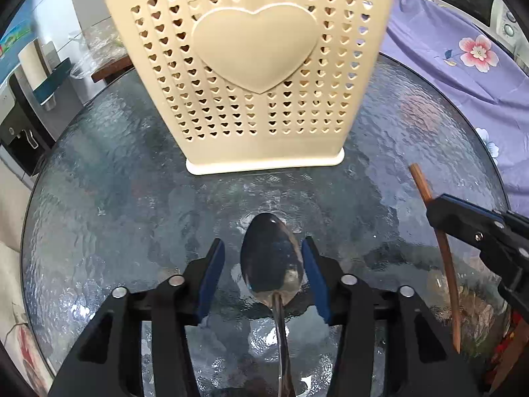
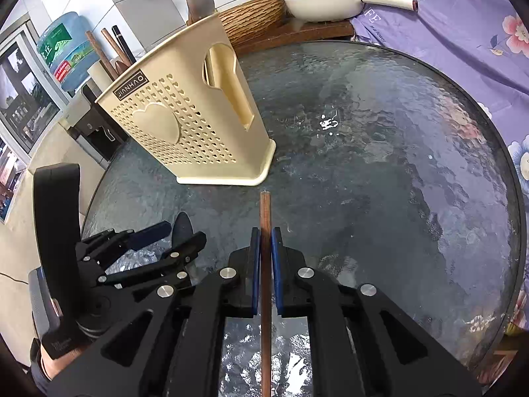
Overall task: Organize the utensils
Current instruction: 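Lift the metal spoon with the left tool while the right holds the chopstick, then raise the spoon and chopstick upright toward the cream basket with both tools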
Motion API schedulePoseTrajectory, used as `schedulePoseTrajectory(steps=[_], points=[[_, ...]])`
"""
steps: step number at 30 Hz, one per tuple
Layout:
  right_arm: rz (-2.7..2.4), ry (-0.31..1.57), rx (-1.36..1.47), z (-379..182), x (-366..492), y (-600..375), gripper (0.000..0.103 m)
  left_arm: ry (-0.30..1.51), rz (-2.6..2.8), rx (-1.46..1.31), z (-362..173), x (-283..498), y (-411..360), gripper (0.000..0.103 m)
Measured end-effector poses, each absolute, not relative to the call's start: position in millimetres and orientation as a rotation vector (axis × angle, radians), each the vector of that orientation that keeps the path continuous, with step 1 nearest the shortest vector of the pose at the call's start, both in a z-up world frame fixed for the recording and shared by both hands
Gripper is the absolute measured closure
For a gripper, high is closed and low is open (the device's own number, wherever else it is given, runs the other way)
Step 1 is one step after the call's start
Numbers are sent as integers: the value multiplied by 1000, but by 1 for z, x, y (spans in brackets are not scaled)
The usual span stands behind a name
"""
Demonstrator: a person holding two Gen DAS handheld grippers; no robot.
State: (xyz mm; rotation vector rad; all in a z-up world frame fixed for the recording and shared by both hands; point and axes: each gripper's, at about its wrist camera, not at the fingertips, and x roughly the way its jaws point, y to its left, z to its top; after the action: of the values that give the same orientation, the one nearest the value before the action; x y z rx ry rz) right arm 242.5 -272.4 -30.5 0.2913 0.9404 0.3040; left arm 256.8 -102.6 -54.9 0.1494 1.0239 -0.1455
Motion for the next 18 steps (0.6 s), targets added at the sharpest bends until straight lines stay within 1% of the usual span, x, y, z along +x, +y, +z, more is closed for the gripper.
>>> schedulePoseTrajectory(steps=[2,11,18], points=[[306,939,293,-30,243,-272,95,1025,-145,153,-53,257,-107,66],[313,933,283,-26,243,-267,95,1002,-175,124,-49,251,-99,66],[335,910,291,-16,244,-264,95,920,-213,96,-25,237,-90,66]])
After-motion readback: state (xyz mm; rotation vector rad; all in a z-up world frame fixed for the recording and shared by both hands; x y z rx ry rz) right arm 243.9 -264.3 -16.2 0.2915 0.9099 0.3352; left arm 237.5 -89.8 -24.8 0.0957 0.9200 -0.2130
